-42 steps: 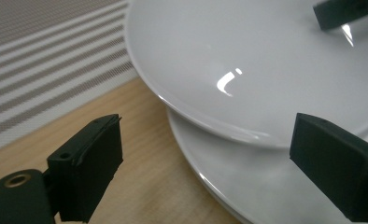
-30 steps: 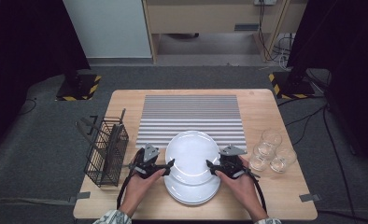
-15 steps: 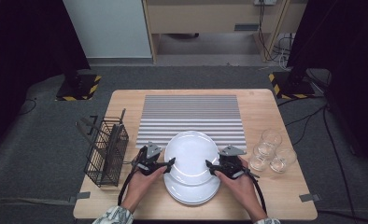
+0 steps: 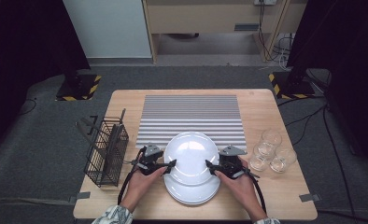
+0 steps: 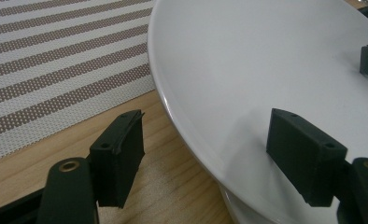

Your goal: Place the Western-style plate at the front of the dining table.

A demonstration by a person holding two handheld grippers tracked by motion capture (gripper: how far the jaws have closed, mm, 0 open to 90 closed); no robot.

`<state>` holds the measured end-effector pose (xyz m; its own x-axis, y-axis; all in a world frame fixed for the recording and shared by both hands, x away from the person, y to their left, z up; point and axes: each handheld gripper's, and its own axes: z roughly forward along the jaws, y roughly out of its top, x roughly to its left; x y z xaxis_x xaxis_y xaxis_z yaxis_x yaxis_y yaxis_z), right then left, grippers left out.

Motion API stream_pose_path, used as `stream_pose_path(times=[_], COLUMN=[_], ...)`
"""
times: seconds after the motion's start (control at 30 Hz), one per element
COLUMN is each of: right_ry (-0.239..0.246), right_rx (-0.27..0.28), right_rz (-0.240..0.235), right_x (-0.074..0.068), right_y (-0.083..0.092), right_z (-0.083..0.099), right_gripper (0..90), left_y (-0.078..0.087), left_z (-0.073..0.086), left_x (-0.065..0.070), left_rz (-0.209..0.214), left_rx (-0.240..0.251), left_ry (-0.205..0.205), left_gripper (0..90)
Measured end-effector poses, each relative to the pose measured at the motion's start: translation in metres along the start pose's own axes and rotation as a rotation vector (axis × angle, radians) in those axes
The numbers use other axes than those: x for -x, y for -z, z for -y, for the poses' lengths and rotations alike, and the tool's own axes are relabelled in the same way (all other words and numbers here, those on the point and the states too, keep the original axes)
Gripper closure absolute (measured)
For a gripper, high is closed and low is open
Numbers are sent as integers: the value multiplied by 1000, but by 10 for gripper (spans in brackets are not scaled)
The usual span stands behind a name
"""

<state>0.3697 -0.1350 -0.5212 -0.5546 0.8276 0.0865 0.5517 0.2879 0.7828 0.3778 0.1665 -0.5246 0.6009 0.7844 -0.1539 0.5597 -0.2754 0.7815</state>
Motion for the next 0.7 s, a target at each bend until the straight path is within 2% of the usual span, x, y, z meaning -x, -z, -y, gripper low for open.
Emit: stream_pose_path(times=[0.2,0.23,0.4,0.57,0.7], right_ry=[-15,-18,-39,-71,-97], right_rx=[5,5,2,5,7], right_rz=[-3,-2,-7,-2,3], right_x=[0,0,1,2,4], right_y=[0,0,1,2,3], right_z=[1,1,1,1,2], right_gripper=[368,371,394,448,490], left_y=[2,2,2,3,8], left_z=[0,1,0,0,-2], left_x=[1,1,0,0,2], left_rz=[30,38,57,53,42], left_rx=[-1,0,0,7,43], left_ry=[6,9,29,24,7], left_gripper=[368,416,445,448,511])
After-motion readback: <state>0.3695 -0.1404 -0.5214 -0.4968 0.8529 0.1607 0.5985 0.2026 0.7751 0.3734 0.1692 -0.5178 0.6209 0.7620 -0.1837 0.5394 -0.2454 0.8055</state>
